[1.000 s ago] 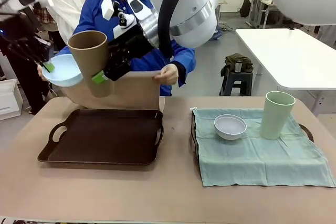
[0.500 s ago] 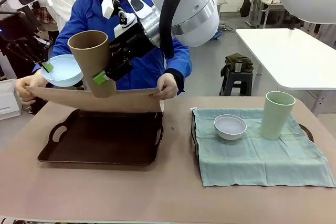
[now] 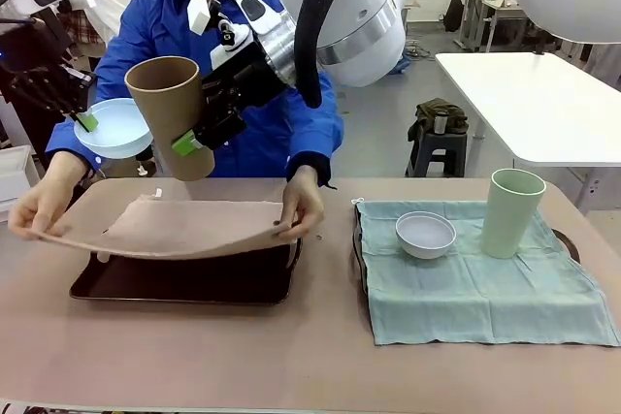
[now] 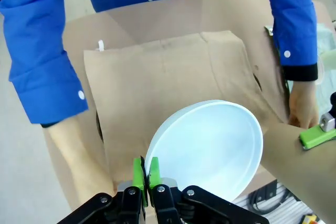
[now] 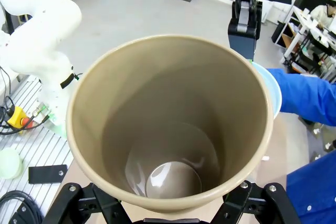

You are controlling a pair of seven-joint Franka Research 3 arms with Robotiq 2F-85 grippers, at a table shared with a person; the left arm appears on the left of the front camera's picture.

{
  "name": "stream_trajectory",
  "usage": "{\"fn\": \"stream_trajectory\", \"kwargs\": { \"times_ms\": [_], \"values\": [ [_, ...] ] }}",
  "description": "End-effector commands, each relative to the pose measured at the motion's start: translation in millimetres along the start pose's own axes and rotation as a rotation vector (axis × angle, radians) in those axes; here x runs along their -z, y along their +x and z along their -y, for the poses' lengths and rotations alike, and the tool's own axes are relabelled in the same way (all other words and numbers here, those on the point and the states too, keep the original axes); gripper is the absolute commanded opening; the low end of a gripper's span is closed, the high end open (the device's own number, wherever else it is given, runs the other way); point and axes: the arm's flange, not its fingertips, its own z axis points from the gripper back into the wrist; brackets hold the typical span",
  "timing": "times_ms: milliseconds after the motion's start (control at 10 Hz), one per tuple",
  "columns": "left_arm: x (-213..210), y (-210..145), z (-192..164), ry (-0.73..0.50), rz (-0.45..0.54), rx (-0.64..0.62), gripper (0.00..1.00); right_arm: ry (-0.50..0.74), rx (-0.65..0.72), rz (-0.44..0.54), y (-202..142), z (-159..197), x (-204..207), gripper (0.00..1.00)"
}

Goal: Set up a tray with a mat and arrange the tableware.
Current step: Place the Picnic Bowl and Reusable plastic cup back onto the Handle tray in front of the human's position.

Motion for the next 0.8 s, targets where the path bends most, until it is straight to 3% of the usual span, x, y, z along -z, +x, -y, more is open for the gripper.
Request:
{"fn": "stream_trajectory", "kwargs": {
  "times_ms": [0, 700],
  "values": [
    [-1.8, 0.4, 0.5, -0.001, 0.01, 0.002, 0.01, -0.003, -0.015, 0.011, 1.5, 1.5, 1.2, 0.23],
    [-1.8, 0.4, 0.5, -0.001, 0.01, 0.002, 0.01, -0.003, -0.015, 0.011, 1.5, 1.5, 1.2, 0.23]
  ]
}}
